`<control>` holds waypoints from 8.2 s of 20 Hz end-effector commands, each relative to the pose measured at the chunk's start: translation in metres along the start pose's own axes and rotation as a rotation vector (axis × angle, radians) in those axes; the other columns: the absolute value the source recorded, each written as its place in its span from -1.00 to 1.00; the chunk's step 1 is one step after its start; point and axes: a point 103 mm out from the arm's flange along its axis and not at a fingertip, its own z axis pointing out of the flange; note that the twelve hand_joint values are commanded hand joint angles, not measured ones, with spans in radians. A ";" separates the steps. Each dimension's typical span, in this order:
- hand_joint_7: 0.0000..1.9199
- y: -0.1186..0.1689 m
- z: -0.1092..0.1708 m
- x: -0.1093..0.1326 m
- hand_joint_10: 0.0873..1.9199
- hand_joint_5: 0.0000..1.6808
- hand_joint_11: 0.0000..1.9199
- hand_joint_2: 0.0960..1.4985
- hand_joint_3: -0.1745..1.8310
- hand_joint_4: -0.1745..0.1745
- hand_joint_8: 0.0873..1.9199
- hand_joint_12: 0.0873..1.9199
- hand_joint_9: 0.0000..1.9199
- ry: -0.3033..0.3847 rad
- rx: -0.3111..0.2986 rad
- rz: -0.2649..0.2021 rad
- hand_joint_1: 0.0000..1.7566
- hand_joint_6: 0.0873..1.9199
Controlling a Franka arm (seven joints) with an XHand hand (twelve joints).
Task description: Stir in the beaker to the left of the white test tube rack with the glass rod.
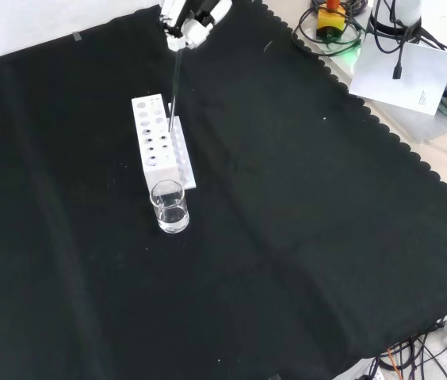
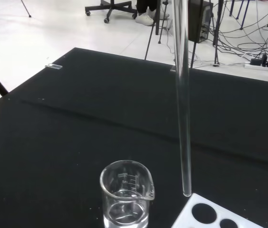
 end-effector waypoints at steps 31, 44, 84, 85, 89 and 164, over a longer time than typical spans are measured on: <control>0.04 0.086 0.043 0.057 0.03 0.24 0.68 0.46 -0.85 -1.00 0.33 -0.29 0.65 0.068 -0.006 -0.213 0.46 -0.44; 0.04 0.092 0.058 0.027 0.03 0.24 0.67 0.46 -0.84 -1.00 0.33 -0.29 0.65 0.069 0.016 -0.167 0.46 -0.44; 0.04 0.103 0.130 0.019 0.03 0.24 0.68 0.45 -0.83 -1.00 0.34 -0.28 0.65 0.086 0.096 -0.175 0.46 -0.44; 0.04 0.101 0.128 0.015 0.03 0.24 0.68 0.45 -0.83 -1.00 0.34 -0.28 0.65 0.087 0.096 -0.169 0.46 -0.44; 0.04 0.096 0.127 0.014 0.03 0.24 0.68 0.45 -0.83 -1.00 0.34 -0.28 0.65 0.084 0.100 -0.164 0.46 -0.44; 0.03 0.080 0.127 0.050 0.04 0.25 0.68 0.45 -0.83 -1.00 0.35 -0.27 0.66 0.101 0.126 -0.159 0.46 -0.44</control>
